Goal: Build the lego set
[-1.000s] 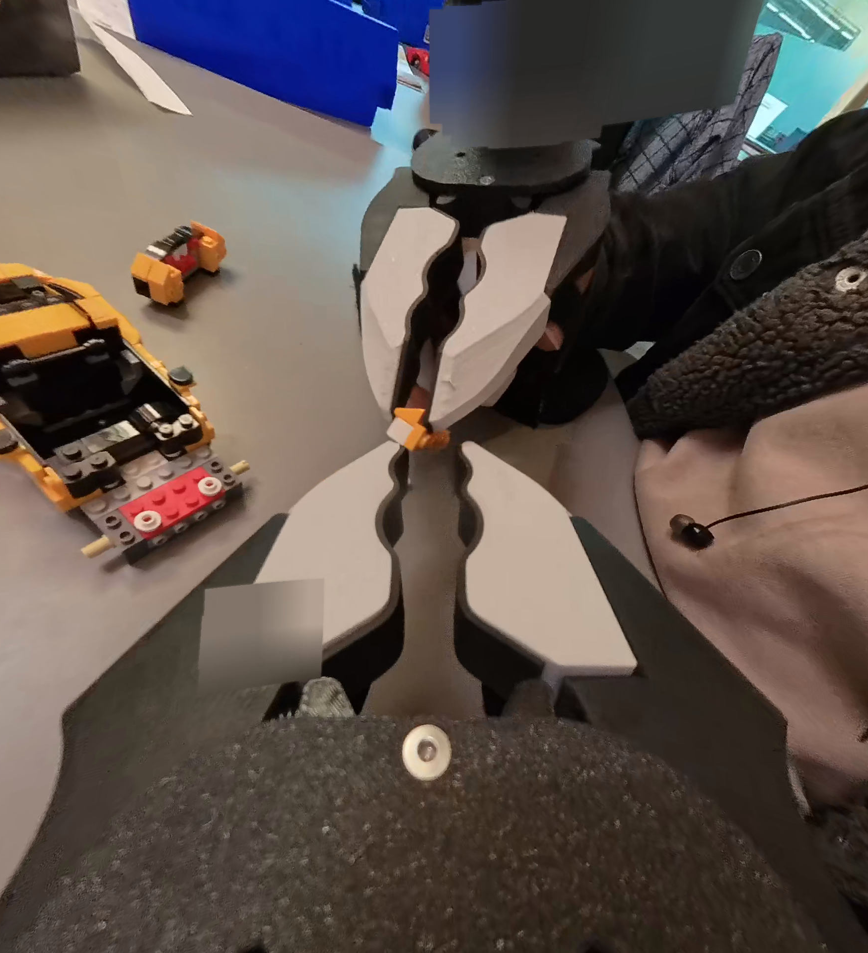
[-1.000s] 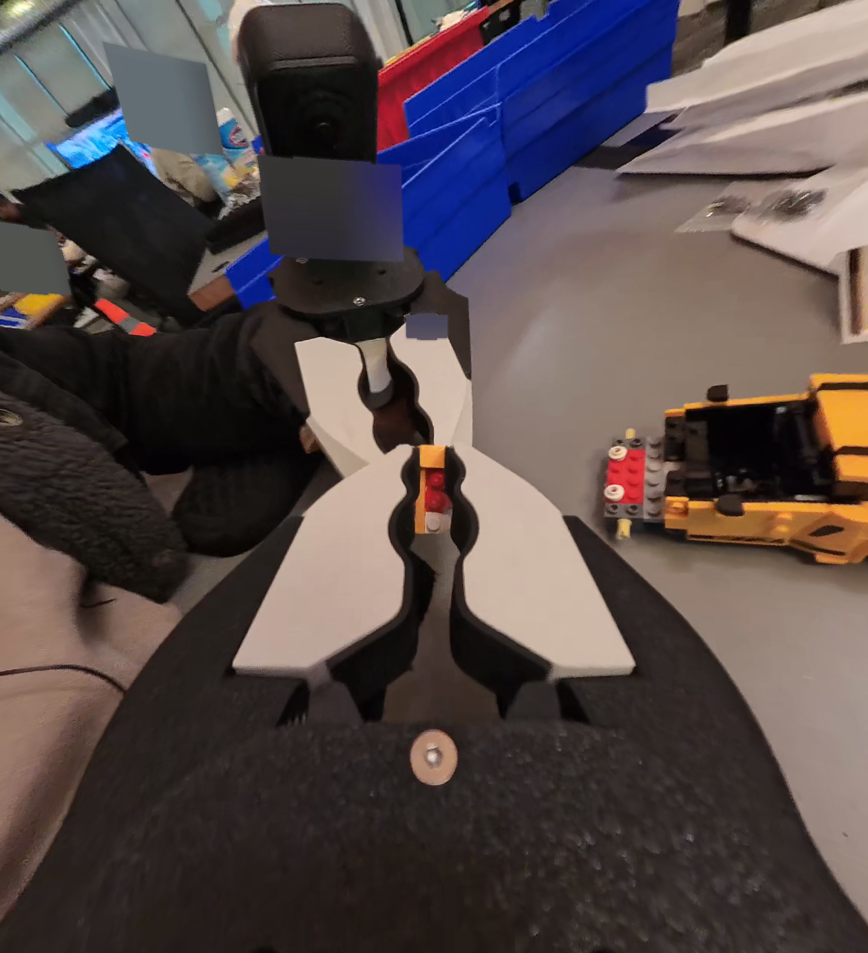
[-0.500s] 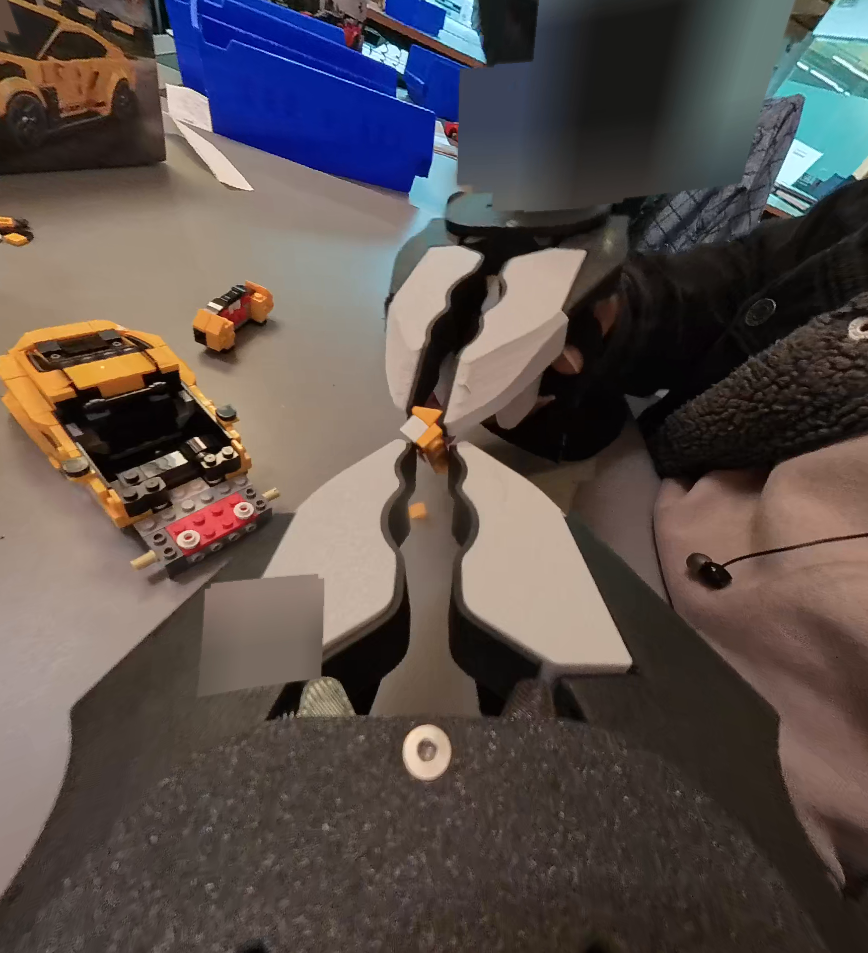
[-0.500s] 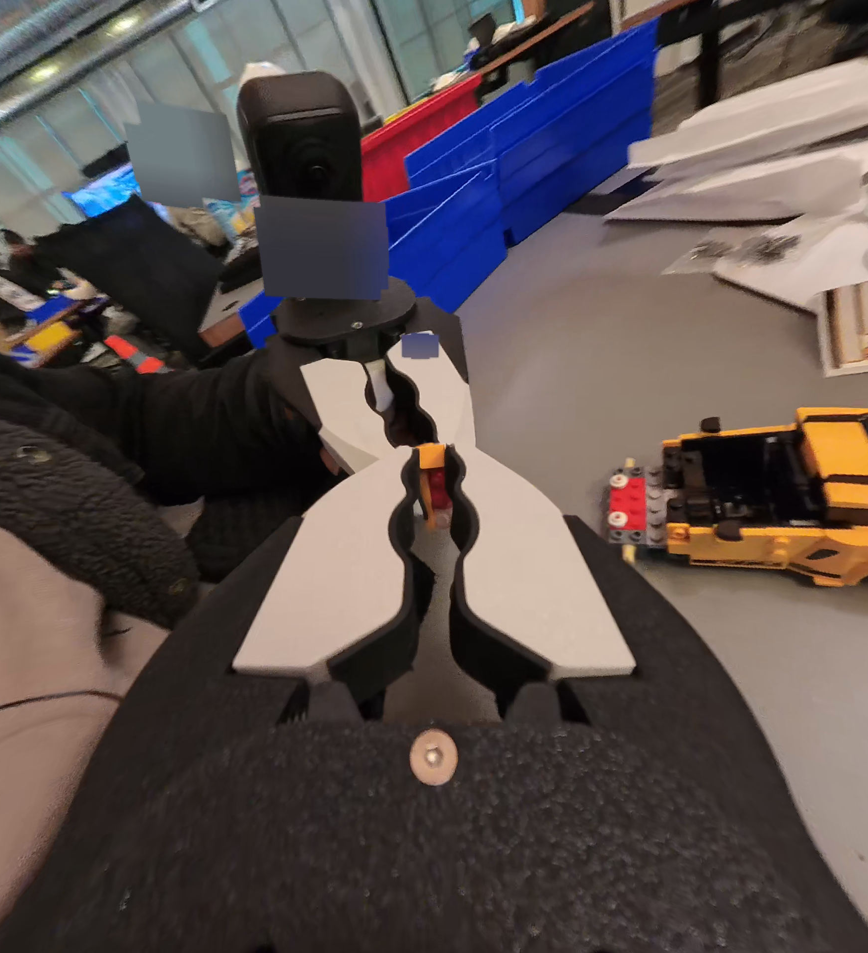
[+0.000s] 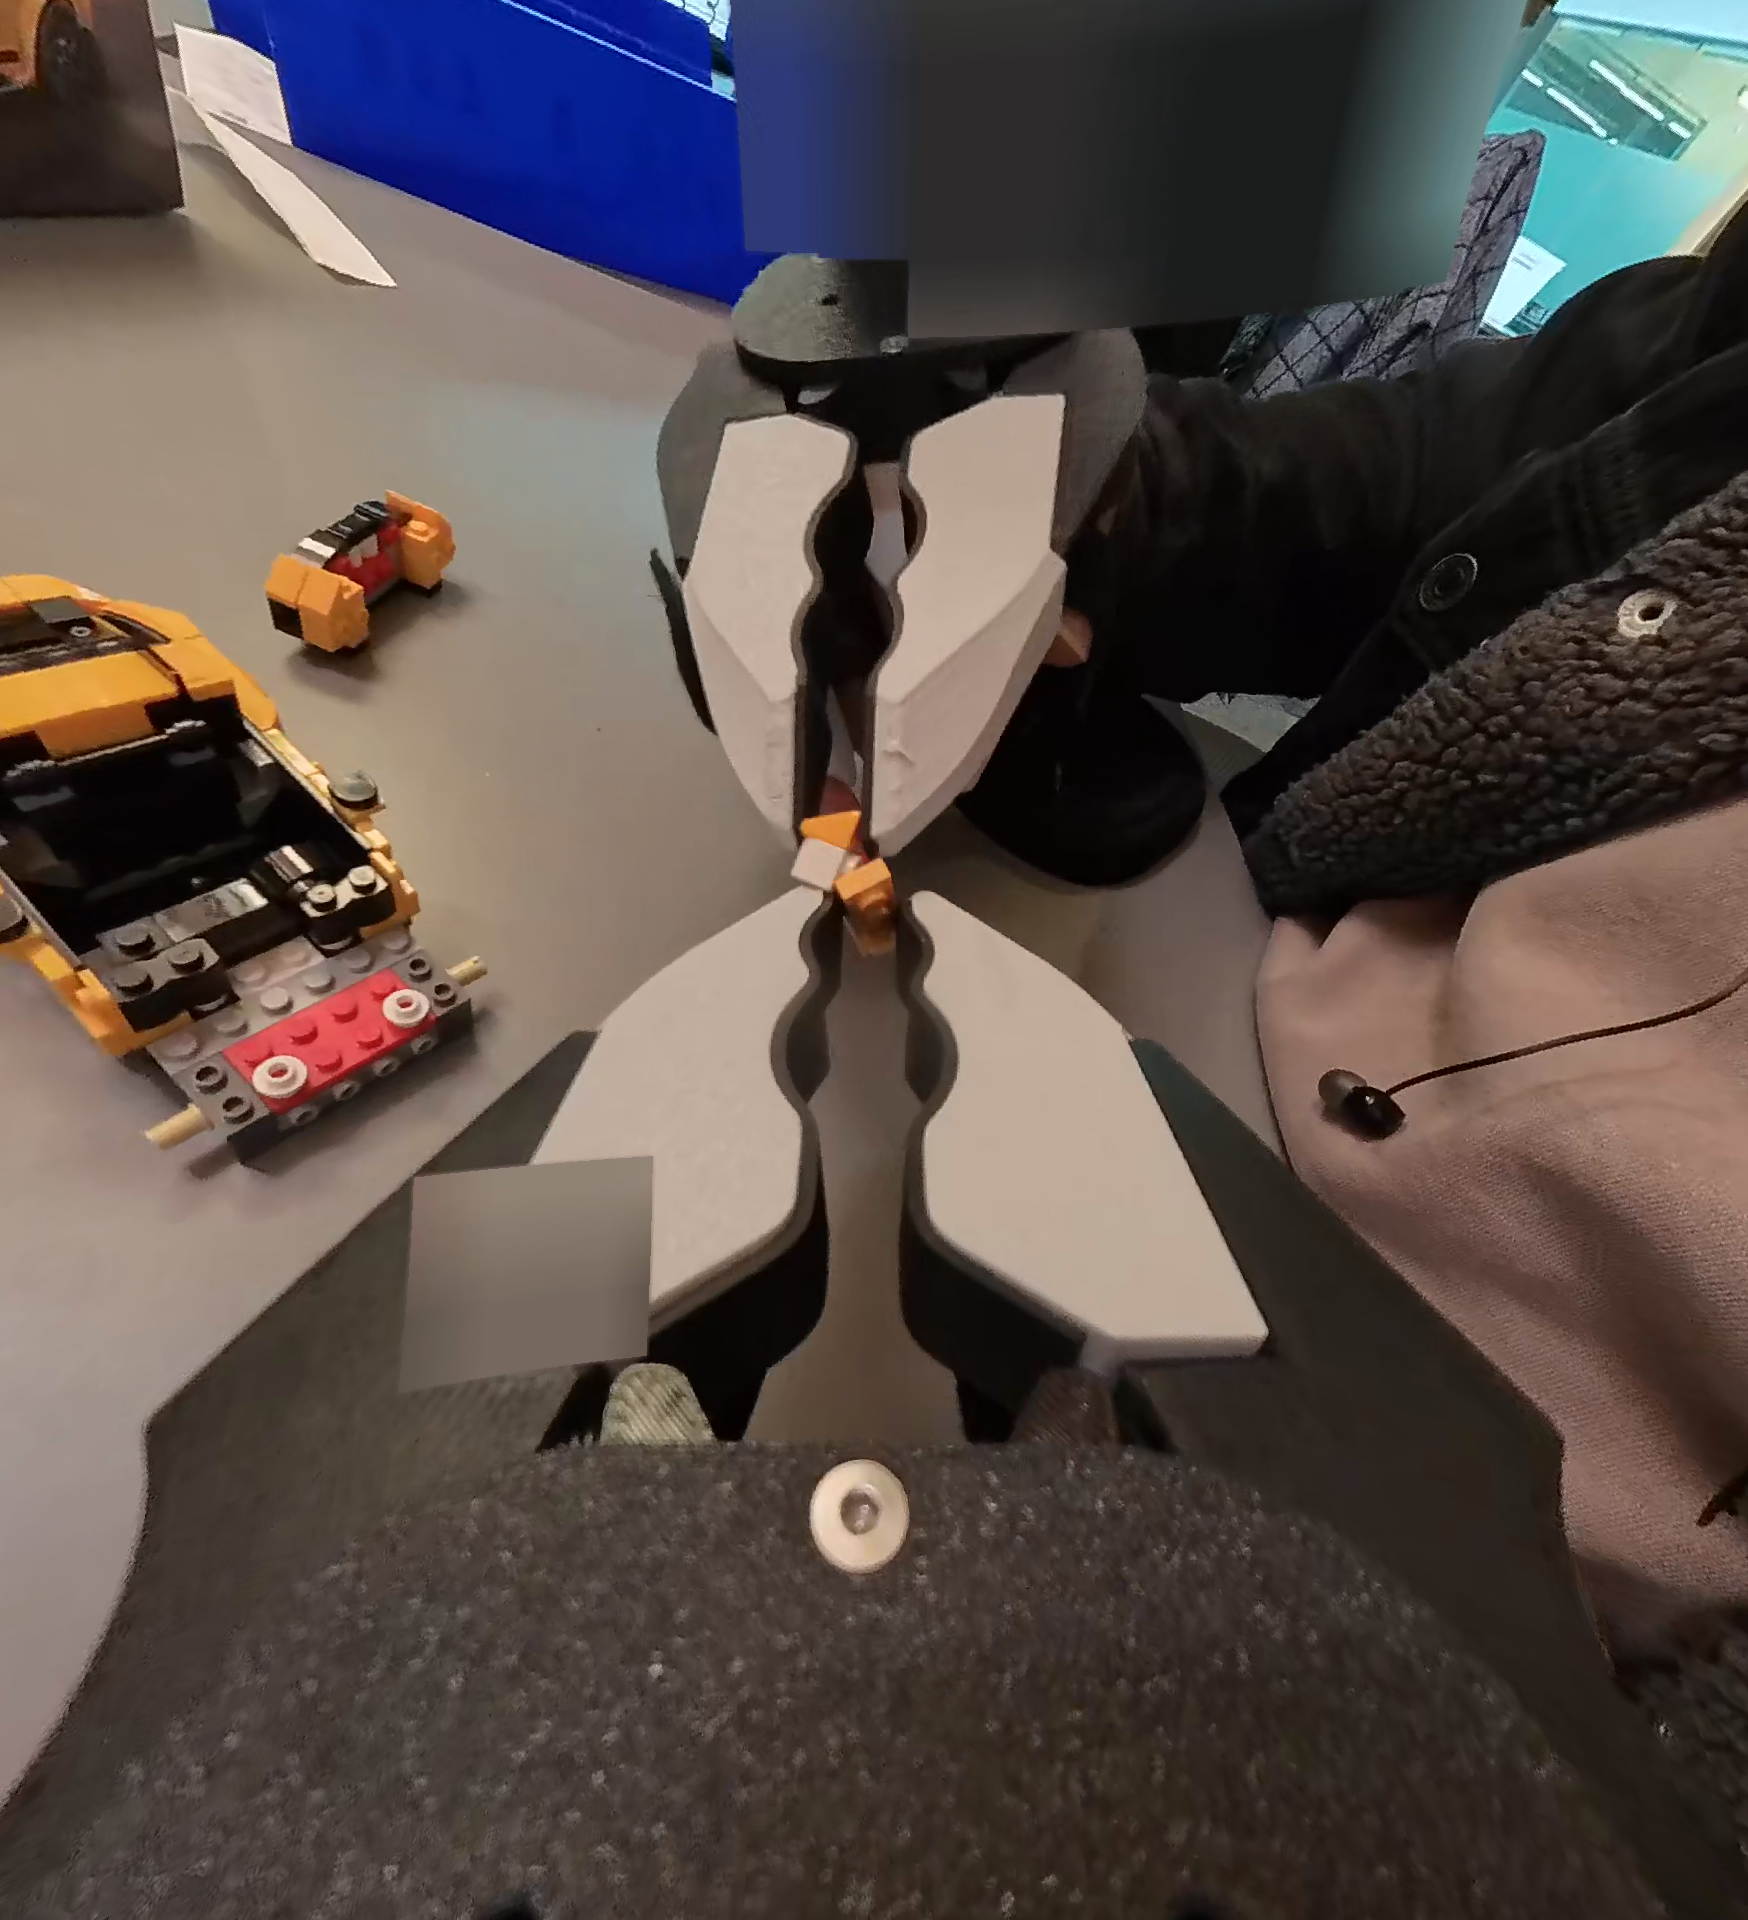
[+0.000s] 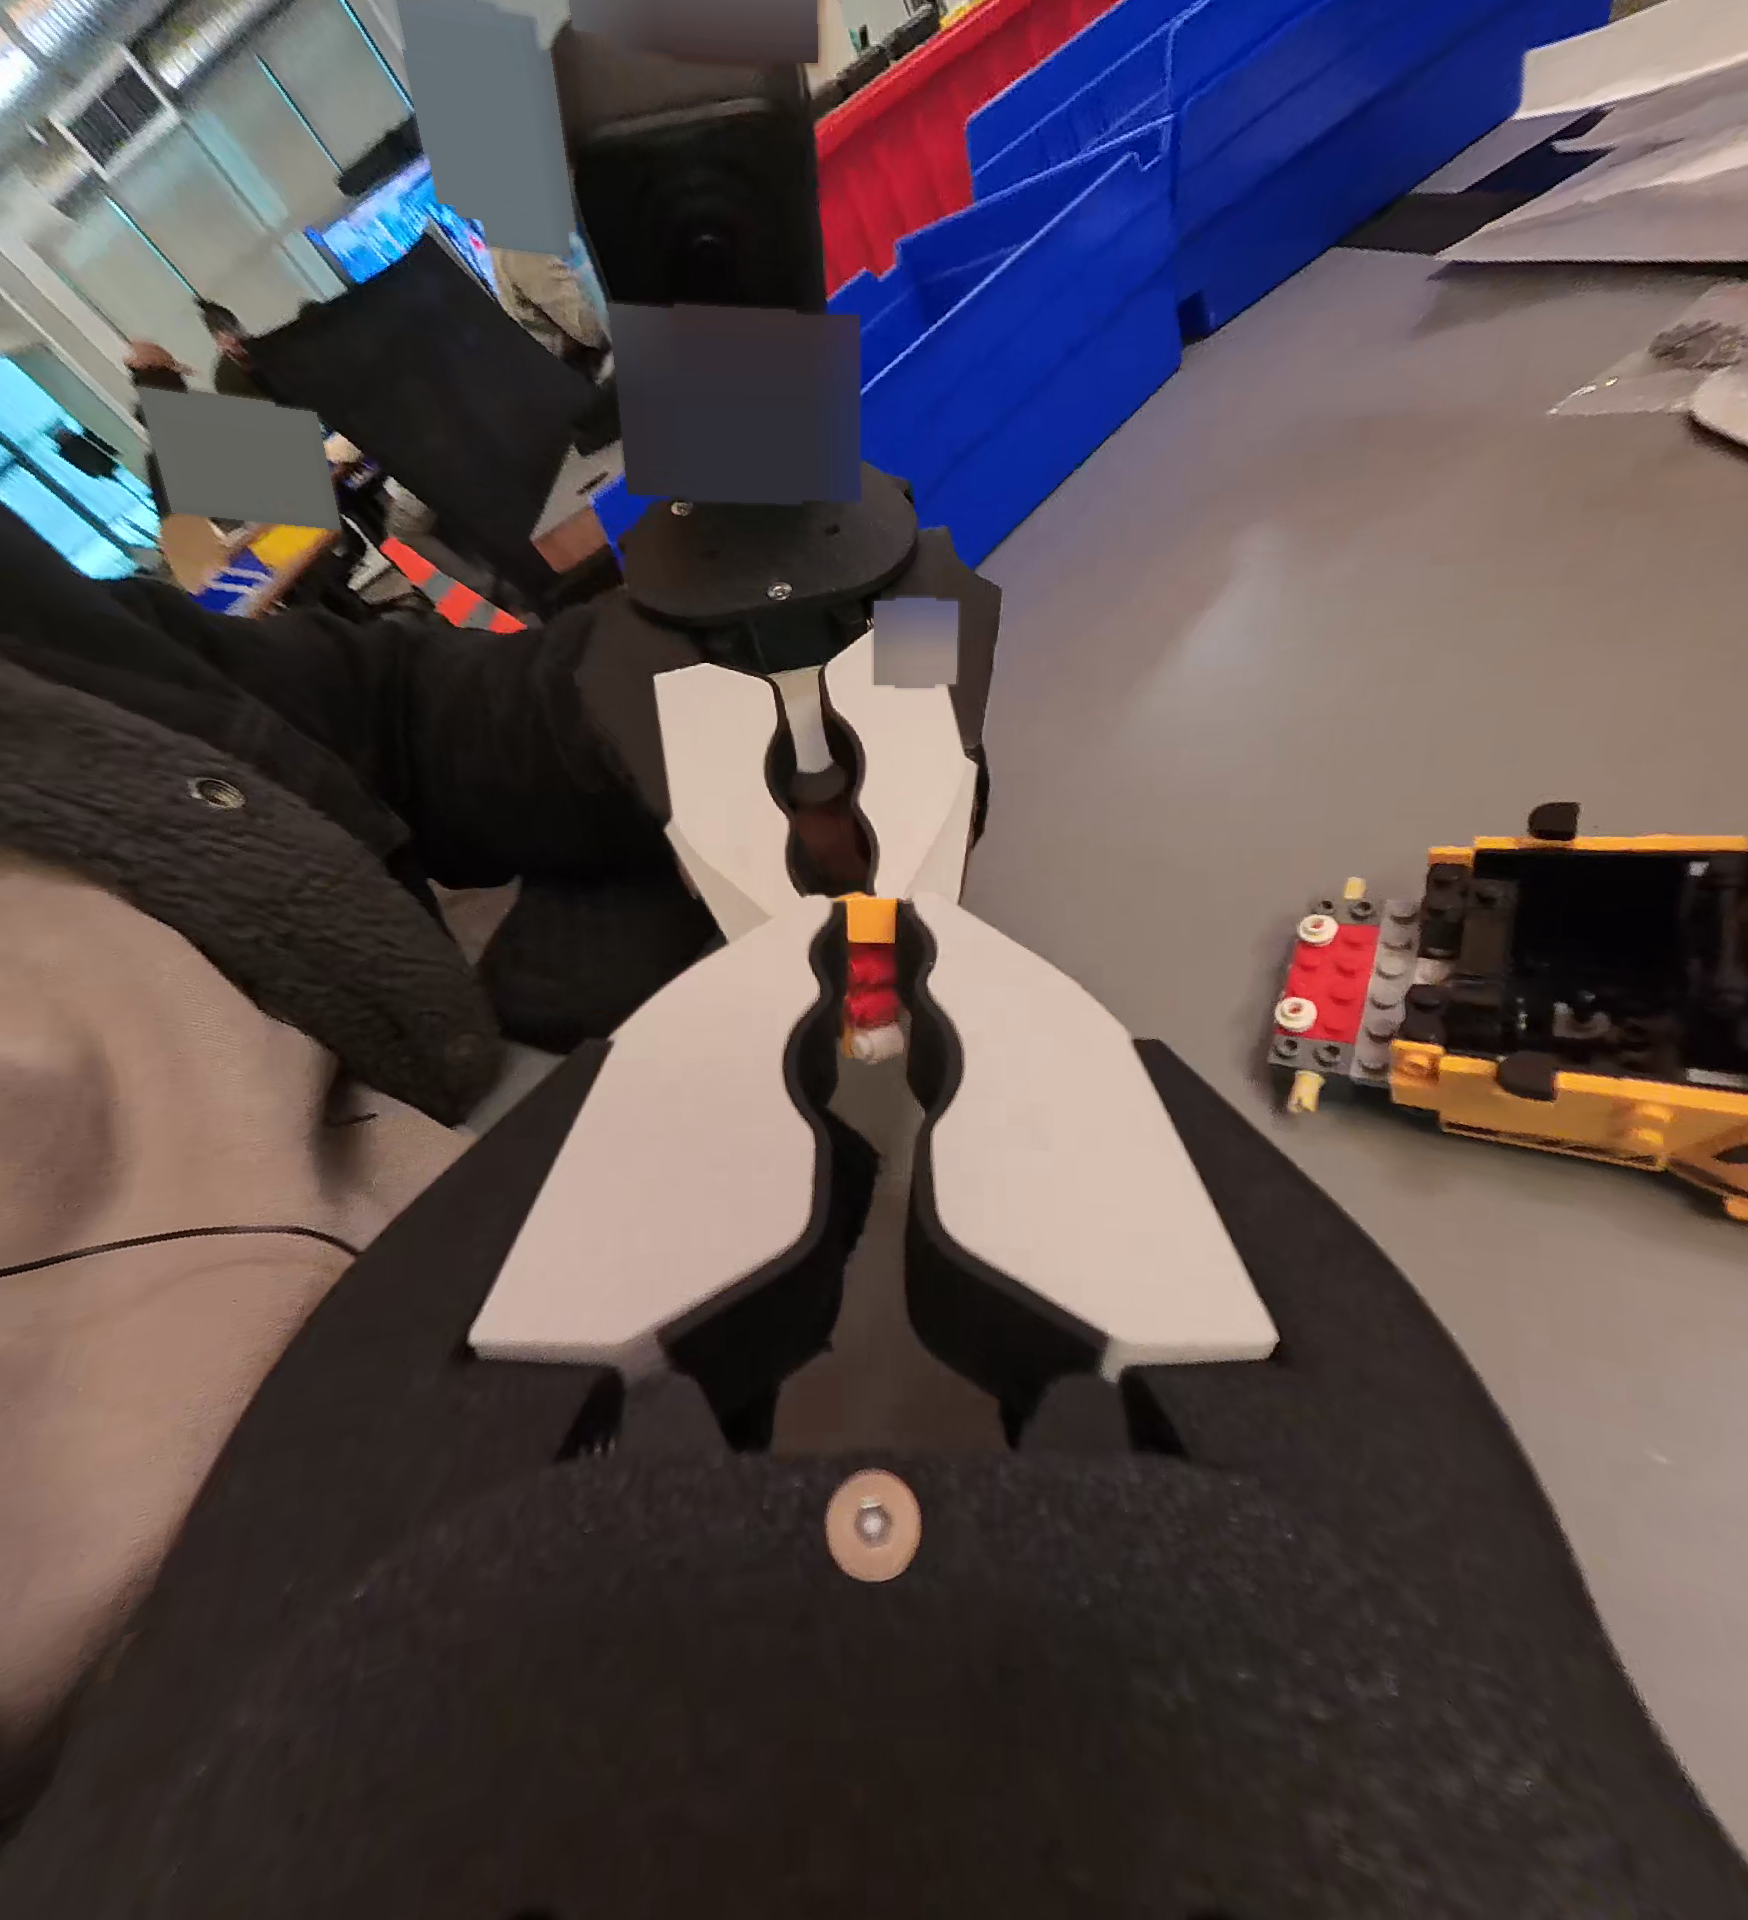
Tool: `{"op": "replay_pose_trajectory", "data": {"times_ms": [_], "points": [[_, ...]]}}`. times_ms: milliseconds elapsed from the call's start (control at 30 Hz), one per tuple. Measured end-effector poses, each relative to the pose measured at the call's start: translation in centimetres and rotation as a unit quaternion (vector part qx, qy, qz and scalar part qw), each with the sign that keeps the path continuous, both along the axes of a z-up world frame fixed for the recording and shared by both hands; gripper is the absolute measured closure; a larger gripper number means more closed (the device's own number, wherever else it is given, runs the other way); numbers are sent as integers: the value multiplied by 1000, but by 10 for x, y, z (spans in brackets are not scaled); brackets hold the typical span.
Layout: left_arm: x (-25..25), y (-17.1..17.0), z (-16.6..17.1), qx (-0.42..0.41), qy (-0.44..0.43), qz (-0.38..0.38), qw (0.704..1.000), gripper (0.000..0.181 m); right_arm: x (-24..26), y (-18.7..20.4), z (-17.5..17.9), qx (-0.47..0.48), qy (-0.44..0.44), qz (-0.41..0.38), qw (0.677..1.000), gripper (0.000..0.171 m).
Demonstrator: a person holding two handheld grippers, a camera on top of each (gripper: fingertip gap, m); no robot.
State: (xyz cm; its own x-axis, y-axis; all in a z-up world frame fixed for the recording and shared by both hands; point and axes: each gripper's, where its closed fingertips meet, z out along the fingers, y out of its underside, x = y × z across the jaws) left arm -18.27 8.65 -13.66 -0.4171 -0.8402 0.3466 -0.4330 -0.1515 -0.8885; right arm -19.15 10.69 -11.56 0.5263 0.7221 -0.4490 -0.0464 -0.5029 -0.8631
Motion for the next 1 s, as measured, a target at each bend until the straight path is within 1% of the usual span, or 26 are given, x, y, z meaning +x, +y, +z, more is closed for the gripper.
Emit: {"op": "replay_pose_trajectory", "data": {"times_ms": [100, 200, 333, 500, 600, 867, 1000], "points": [[1, 4, -1, -15, 5, 8, 1000, 172, 0, 4, -1, 24, -34, -14, 999, 162], [1, 7, -1, -25, 9, 15, 1000, 172, 0, 6, -3, 59, -87, -28, 994, 162], [2, 8, -2, -19, 11, 23, 1000, 172, -1, 5, -3, 85, -133, -31, 987, 162], [2, 3, -9, 24, 18, 15, 999, 172, -2, -2, -10, 77, -157, -9, 985, 162], [2, 4, -14, 47, 29, 21, 998, 172, -1, -2, -15, 83, -185, -10, 979, 162], [1, 4, -21, 51, 55, 29, 997, 172, 0, -1, -22, 100, -220, -18, 970, 163], [2, 4, -17, 26, 44, 27, 998, 170, 0, -1, -20, 90, -206, -11, 974, 162]]}}
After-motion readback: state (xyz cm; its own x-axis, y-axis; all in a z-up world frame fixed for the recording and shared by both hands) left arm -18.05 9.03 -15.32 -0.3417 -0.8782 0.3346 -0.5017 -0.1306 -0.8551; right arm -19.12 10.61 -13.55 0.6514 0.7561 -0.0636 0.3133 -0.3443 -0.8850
